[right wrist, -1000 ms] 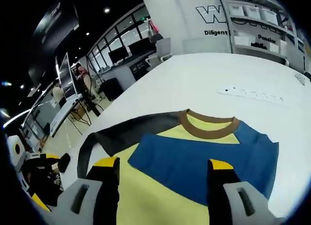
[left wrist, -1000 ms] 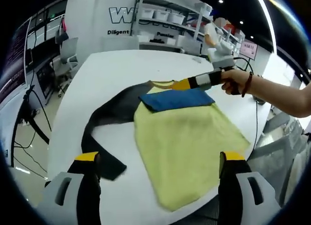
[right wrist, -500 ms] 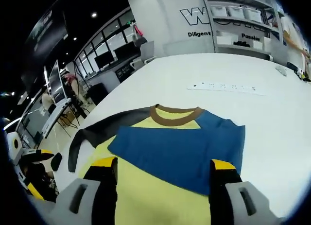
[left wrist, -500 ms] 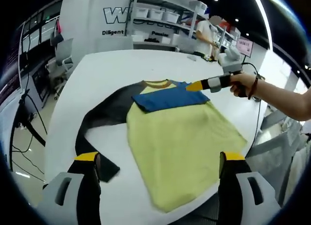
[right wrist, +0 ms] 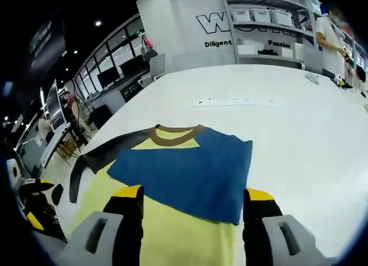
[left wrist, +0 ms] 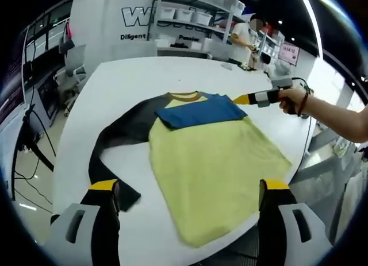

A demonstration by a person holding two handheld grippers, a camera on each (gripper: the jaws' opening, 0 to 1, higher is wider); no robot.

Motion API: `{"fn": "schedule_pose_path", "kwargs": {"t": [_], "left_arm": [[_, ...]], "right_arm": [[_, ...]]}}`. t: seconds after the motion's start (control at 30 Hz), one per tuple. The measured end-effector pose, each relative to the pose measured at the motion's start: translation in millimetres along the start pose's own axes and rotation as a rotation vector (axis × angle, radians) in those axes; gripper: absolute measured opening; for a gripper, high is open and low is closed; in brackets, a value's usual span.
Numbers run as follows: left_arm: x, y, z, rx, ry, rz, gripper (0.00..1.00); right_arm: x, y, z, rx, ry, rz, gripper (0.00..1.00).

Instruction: Fold the garment on the visible template until the final outline fits inside the template.

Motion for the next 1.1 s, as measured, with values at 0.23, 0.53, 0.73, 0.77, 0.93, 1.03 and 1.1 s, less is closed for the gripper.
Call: {"fn": "schedule_pose_path", "kwargs": {"t": [0.23, 0.53, 0.73, 0.77, 0.93, 1.03, 1.1], "left_arm": [[-1.2, 3, 0.5, 0.003, -0.008, -0.014, 0.98], [-2.4, 3, 2.7, 0.015, -0.008, -0.030, 0.97], [-0.1, 5, 5.7, 0.005, 0.004, -0.022, 0.96], [0.0, 5, 5.5, 0.008, 0.006, -0.021, 0.95], [1.5, 6, 5.2, 0.005, 0.009, -0.019, 0.95], [2.6, 6, 5.3, 0.003, 0.015, -0.020, 0.95], [3.3, 6, 5.0, 0.003, 0.015, -0.016, 0.94]], "right_arm": [[13.5, 2, -13, 0.061, -0.006, -0.003, 0.58], [31.7, 2, -25, 0.137, 0.003, -0.017, 0.33], [42.0, 3, -29, 0.174, -0.013, -0.006, 0.24], [42.3, 3, -29, 0.180, -0.023, -0.019, 0.21], [43.1, 0, -30, 0.190, -0.020, -0.019, 0.16], [43.6, -3, -28, 0.189, 0.003, -0.014, 0.11], [45.0, -5, -25, 0.184, 0.058, -0.005, 0.06]]}}
Point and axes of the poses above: the point that each gripper's makers call its tool centre point, and the gripper's own axes: y roughly backward along the fingers, z roughly to its left, x roughly out of its underside, the point moved 9 cm from there along y, roughly backward along the fingers, and after that the axes turned 14 degrees about -z, right-handed, at the moved point
